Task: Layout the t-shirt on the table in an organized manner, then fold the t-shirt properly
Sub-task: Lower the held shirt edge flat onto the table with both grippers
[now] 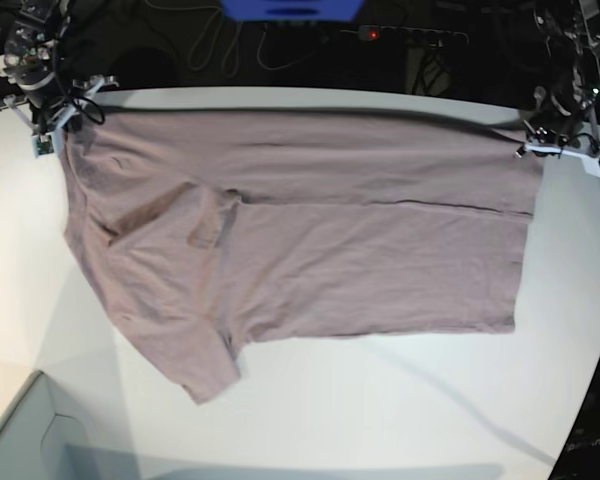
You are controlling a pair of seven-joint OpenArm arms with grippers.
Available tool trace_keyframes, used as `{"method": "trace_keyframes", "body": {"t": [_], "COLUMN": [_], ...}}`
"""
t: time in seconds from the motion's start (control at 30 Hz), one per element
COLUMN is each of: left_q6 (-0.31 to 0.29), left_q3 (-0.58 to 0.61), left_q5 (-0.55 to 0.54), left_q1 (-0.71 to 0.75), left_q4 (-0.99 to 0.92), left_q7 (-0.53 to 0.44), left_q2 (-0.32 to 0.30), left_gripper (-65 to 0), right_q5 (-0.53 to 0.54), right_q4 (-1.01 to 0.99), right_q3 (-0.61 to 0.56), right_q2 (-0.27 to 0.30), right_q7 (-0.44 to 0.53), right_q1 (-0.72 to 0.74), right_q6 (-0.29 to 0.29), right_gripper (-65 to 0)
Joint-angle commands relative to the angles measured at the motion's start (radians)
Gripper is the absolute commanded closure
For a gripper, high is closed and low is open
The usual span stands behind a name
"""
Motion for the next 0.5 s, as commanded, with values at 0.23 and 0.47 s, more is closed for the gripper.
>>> {"method": "trace_keyframes", "body": {"t": [0.23, 0.47], "left_q6": [-0.006, -0.006], "left_q3": [-0.005, -0.005], "left_q5": [0.003, -0.001], "left_q1": [0.007, 0.007], "left_q4": [0.006, 0.019], "left_q7": [-0.005, 0.038], "left_q2": [-0.014, -0.042], "left_gripper": [0.0, -0.2], "right_q5": [0.008, 0.008], "right_q4": [-0.064, -0.061], "right_q3": [0.005, 0.022], "right_q2": [0.018, 0.012], "right_q7": [0.027, 0.099], "right_q1": [-0.002, -0.002], "right_q6": [0.011, 0.011], "right_gripper": [-10.6, -15.6]}}
